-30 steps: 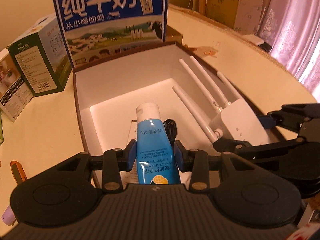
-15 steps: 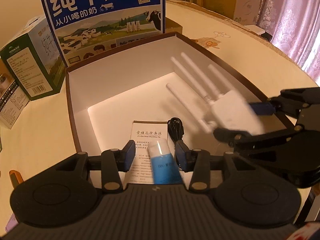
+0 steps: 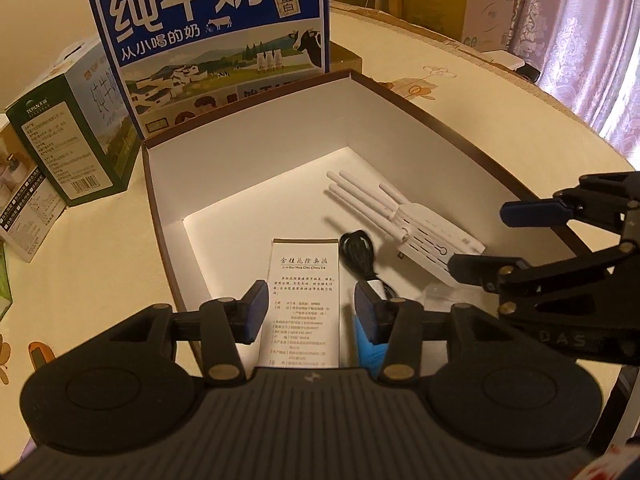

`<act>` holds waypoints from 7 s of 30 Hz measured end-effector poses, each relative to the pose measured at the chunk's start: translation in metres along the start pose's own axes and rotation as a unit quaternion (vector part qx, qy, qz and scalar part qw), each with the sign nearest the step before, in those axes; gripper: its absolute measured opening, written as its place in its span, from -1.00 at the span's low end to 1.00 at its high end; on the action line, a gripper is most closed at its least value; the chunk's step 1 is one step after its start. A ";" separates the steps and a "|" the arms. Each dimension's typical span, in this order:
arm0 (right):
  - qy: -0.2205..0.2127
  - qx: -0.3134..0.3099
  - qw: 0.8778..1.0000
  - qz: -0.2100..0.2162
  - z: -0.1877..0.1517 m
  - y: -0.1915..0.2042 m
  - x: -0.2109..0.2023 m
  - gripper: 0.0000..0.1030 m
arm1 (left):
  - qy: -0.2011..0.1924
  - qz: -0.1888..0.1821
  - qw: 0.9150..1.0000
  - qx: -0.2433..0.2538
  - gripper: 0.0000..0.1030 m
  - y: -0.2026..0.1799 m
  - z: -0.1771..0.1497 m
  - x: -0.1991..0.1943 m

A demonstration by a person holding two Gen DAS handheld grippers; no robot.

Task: Organize rigid objects
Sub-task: 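Withdraw both tools from the shoebox back over the table, then grasp the long white printed box with right tool while left tool approaches the white plastic holder, then lift the white printed box with right tool, then grasp the white plastic holder with left tool while right tool holds the white box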

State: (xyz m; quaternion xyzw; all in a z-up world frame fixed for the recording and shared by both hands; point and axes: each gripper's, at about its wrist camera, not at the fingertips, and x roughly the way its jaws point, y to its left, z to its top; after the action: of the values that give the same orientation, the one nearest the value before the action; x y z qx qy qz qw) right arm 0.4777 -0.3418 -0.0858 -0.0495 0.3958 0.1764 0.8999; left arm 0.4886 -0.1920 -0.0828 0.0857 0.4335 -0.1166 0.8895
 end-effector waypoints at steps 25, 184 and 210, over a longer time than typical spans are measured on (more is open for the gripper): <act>0.005 0.099 0.994 0.038 0.009 0.054 -0.094 0.11 | -0.048 -0.001 0.998 -0.037 -0.08 0.055 -0.042 -0.114; 0.078 0.005 0.995 0.067 -0.152 0.273 -0.022 -0.55 | 0.034 0.042 0.987 -0.151 -0.47 0.164 -0.308 -0.147; 0.079 -0.050 0.994 0.058 -0.117 0.283 0.015 -0.02 | 0.047 0.054 0.986 -0.149 -0.32 0.170 -0.271 -0.108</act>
State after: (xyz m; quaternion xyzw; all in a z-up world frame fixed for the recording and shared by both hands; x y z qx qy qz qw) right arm 0.3049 -0.1008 -0.1622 -0.0856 0.4584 0.2436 0.8504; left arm 0.2684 0.0542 -0.1543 -0.0191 0.4824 0.0014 0.8758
